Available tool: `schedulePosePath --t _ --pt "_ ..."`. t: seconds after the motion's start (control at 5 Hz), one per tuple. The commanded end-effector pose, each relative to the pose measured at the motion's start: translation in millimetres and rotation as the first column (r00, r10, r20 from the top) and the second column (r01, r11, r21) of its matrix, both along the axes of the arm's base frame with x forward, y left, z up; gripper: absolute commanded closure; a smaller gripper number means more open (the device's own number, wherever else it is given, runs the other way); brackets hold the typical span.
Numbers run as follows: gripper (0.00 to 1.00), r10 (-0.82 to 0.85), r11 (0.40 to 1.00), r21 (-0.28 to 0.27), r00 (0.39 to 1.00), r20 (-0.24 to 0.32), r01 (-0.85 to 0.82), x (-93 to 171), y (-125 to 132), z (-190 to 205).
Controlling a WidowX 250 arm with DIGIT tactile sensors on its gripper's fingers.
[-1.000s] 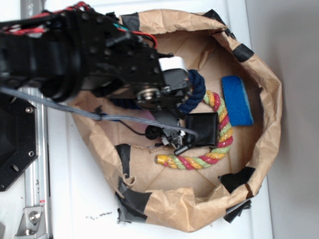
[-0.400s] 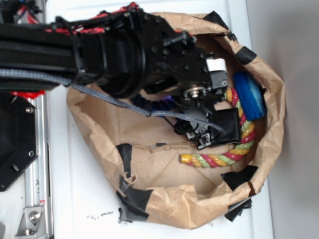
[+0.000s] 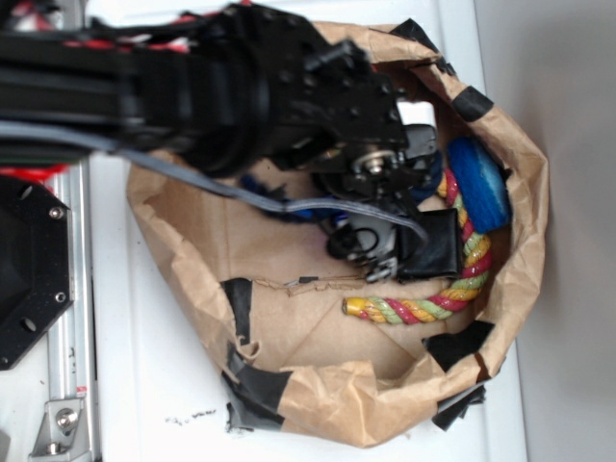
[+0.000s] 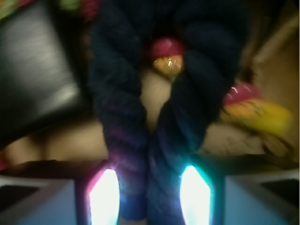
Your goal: Grab the blue rope.
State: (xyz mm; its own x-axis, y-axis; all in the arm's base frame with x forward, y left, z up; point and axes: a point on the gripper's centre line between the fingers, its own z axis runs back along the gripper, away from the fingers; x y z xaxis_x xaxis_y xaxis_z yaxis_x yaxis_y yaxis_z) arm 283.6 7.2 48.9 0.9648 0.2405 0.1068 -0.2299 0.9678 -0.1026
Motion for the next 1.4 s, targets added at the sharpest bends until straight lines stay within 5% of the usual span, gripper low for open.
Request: schedulePosePath --t 0.0,0.4,0.6,1.2 --pt "1.0 -0.102 0.995 -0.011 0.989 0.104 0.104 -12 5 92" --pt "1.0 -0.162 0.986 0.031 0.987 -0.013 0.163 -27 -15 96" --pt "0.0 -0.133 0.99 0.039 0.991 0.003 0.133 -27 -6 76" --pt "0.0 0.016 0.997 0.077 0.998 0.064 -0.021 2 23 8"
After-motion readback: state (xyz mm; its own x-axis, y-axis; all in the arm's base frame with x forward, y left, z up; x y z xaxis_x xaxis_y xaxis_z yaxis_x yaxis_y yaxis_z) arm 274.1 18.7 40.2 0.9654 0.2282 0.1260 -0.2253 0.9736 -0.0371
